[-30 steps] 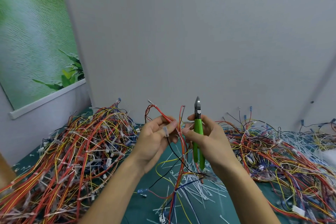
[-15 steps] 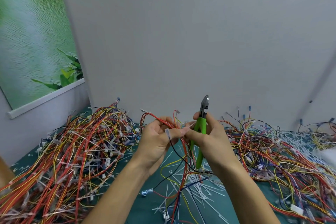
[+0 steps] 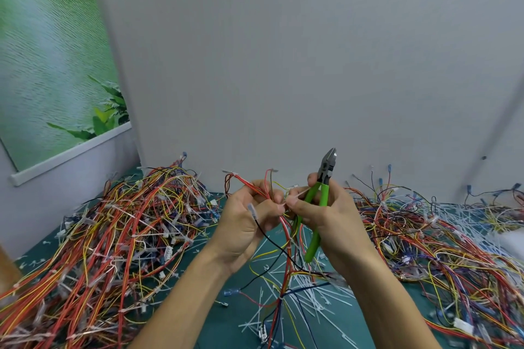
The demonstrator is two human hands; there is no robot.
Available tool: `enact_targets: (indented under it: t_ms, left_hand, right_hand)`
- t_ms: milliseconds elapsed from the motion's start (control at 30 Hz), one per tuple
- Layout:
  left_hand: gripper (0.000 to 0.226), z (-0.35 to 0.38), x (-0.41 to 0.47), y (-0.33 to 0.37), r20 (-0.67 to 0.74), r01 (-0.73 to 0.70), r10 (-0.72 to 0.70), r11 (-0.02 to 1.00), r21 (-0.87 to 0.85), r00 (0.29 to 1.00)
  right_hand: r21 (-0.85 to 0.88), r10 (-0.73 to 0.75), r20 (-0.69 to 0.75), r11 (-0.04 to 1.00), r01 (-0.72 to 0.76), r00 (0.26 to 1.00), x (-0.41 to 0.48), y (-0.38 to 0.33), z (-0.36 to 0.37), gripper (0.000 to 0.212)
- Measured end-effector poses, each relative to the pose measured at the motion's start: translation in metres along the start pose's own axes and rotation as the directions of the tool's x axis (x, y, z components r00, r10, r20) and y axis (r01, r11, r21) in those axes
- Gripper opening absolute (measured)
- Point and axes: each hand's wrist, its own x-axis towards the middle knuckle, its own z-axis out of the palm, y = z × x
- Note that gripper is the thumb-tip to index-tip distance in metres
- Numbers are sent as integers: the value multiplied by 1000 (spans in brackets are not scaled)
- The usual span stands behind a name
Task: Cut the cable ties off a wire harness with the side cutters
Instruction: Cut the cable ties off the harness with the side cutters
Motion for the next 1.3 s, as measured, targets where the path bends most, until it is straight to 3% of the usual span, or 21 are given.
enact_targets:
  t_ms: [133,267,500,567,667,733,800,867,933,1033,1167,1300]
  left_hand:
    - [21,-2,1,0,-68,67,-56,982,178,996]
    - [30,-1,-2,0,-42,125,-118,968,217,992]
    - [25,3,0,-8,-149,26,12,968,251,989]
    - [28,0,2,-7,-177,3,45,966,258,983]
    - [27,-8,4,-3,-180,-57,108,961,271,978]
    - [26,-12,5,-1,-168,-102,157,949,299,973]
    - [26,-15,5,0,-173,-135,205,927,349,963]
    - [28,-16,6,2,-182,-161,251,902,400,951]
    - [30,-16,6,4,-185,-182,288,878,442,940]
    - [31,-16,3,7,-140,-234,345,832,503,928]
    - [27,-13,1,11,-84,-283,380,802,526,921]
    - [23,-14,1,13,-35,-299,373,793,531,927]
  right_hand:
    - [-95,-60,-45,994,55,997,1,-1,-2,28]
    - [-114,-92,-103,990,80,990,2,0,-4,25]
    - [-164,-37,-149,986,12,988,7,-5,-14,19]
    - [-84,-20,-177,996,5,984,8,-11,-18,16]
    - [169,58,-163,985,-30,985,10,-20,-23,12]
    - [303,143,-84,947,-111,986,10,-24,-26,12]
    - [370,235,126,891,-265,964,8,-30,-30,14]
    - [316,300,377,847,-426,876,5,-34,-34,26]
    - [178,362,543,832,-525,758,0,-33,-37,53]
    - [-47,439,565,862,-504,699,-6,-25,-31,59]
    - [-186,433,513,899,-397,741,-9,-20,-20,49]
    - [-208,378,519,926,-316,767,-10,-23,-16,44]
